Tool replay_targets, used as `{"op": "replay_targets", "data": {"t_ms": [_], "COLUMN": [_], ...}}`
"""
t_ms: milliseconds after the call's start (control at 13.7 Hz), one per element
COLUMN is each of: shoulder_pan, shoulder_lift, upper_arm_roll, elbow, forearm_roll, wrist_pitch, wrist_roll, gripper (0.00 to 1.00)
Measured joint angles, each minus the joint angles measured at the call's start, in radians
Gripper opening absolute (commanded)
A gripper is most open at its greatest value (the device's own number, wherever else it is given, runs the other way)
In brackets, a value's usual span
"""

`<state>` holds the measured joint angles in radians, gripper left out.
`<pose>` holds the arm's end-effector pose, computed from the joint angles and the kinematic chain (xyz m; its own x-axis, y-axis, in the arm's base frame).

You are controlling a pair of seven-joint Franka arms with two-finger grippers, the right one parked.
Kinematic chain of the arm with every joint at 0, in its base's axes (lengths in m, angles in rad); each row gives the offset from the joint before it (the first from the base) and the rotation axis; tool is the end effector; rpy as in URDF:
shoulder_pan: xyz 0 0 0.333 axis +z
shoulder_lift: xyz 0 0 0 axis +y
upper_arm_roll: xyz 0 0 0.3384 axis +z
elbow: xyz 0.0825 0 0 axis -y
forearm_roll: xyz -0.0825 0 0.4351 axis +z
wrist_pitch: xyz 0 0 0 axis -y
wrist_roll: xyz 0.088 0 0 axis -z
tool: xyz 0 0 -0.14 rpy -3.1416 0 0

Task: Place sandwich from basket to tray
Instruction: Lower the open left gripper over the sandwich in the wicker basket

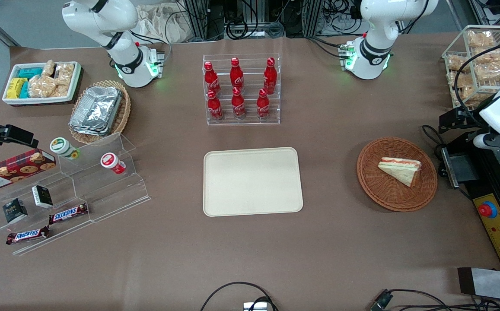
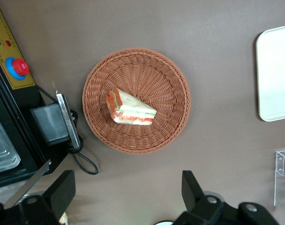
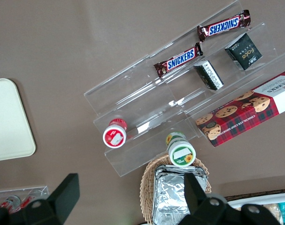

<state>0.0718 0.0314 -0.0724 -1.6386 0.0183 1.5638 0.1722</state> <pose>0.6069 0.0027 0.5592 0.9793 -0.1720 -0.1071 -0.1727 -0.9850 0.0025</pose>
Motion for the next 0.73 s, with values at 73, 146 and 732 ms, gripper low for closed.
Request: {"op": "replay_targets", "data": {"t_ms": [73, 146, 732], "shoulder_pan": [-0.001, -0.001, 0.0], "shoulder_lift": [0.007, 0.012, 0.114], "upper_arm_roll": [-0.004, -0.006, -0.005], "elbow": [0.008, 0.01, -0.006], "forearm_roll": [0.0, 0.0, -0.004], "wrist_pitch": [-0.003, -0.009, 0.024], "wrist_roll": [0.0, 0.0, -0.321], "gripper": [1.0, 1.0, 1.0]}}
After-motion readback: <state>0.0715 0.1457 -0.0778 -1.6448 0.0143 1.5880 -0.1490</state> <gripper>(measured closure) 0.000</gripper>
